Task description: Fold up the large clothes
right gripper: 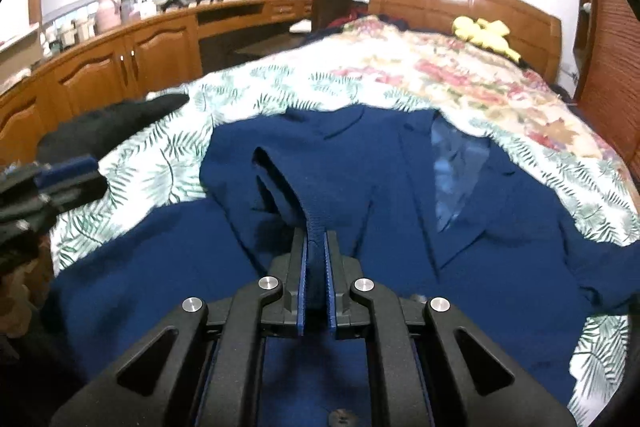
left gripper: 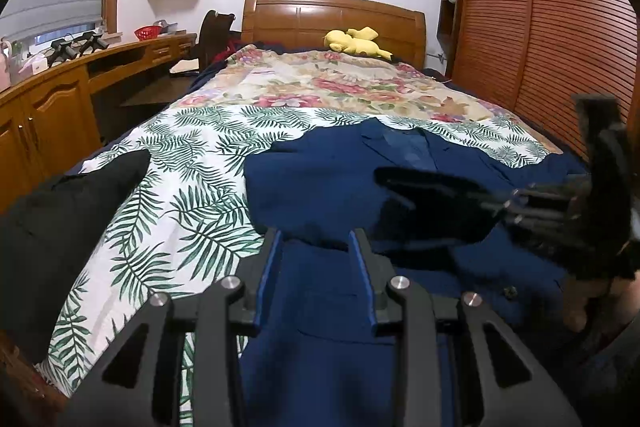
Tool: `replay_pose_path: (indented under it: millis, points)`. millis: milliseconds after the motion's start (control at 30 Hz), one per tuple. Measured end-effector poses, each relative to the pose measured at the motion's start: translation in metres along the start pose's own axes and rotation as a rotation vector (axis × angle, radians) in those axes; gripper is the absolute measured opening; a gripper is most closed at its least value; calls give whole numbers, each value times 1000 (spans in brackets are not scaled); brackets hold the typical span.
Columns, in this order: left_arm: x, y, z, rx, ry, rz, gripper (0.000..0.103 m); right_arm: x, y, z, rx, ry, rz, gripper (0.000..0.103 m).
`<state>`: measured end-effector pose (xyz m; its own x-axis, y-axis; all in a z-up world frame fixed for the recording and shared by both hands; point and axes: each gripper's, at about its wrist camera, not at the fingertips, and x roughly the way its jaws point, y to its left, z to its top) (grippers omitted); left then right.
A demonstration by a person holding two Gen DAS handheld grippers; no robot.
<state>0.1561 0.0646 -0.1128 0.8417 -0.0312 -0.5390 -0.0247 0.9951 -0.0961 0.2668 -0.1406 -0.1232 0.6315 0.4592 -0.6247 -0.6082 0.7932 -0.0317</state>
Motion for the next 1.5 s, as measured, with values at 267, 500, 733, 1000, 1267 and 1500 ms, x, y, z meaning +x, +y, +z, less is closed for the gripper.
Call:
replay_pose_path:
  millis: [267,500,733,1000,1267,1500]
  points:
    - [-5,-8,1,21,-12,-17,32,-63,-8,12,21,-129,-10,5]
    - [-9,-18,5,32,-26,-36,32,-117,-28,-3,94,-215,-39,5]
    - [-8,-38,8,47,-29,-76,32,-158,-48,-33,161,-249,-118,5]
    - [-4,-72,11,92,-35,-117,32,-156,-63,-86,237,-123,-161,5]
    - [-9,-89,11,116,-40,-140,32,-134,-44,-130,180,30,-173,6]
    - [-9,-89,9,121,-32,-145,32,-147,-30,-125,107,-2,-186,24]
